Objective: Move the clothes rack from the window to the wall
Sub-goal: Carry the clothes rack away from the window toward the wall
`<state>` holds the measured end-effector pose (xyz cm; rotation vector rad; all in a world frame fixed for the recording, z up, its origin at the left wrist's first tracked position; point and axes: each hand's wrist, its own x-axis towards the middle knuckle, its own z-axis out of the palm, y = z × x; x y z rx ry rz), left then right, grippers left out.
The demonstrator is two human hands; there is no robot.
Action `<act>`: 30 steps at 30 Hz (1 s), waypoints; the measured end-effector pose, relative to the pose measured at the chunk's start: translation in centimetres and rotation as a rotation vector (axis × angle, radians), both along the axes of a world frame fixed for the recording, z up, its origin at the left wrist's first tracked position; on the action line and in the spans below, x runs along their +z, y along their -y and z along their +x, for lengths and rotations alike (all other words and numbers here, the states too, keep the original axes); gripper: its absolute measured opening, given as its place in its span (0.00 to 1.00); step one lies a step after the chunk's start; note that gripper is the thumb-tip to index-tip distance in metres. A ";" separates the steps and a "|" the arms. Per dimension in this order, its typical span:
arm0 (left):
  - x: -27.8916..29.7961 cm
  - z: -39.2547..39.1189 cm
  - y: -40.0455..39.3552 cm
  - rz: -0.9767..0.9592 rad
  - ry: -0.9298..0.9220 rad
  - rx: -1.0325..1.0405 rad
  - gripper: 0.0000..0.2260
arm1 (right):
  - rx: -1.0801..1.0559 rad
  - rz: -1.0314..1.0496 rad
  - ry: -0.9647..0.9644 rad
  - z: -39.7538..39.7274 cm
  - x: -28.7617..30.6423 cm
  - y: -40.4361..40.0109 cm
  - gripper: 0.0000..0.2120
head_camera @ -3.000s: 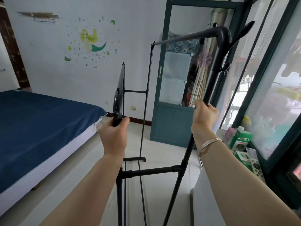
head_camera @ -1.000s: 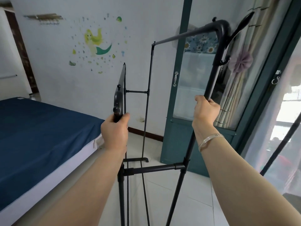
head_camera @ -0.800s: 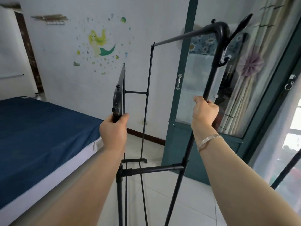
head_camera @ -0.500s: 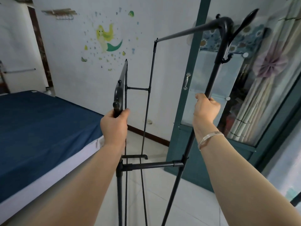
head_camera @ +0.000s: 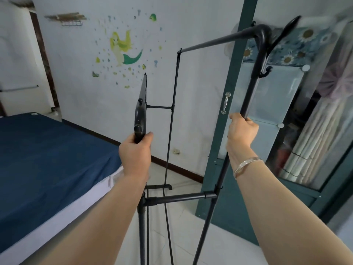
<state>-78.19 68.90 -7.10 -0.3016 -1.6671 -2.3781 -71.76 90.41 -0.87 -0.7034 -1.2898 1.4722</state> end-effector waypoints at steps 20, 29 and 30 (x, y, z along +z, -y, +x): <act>0.1 -13.8 -9.3 -0.031 0.027 0.079 0.14 | 0.067 -0.017 -0.046 -16.4 -0.4 -10.3 0.17; 0.8 -20.0 -15.7 0.002 0.017 0.144 0.16 | 0.155 -0.048 -0.039 -24.9 0.0 -17.0 0.16; 0.9 -20.7 -16.4 0.007 0.012 0.150 0.15 | 0.166 -0.050 -0.041 -25.9 0.1 -17.7 0.16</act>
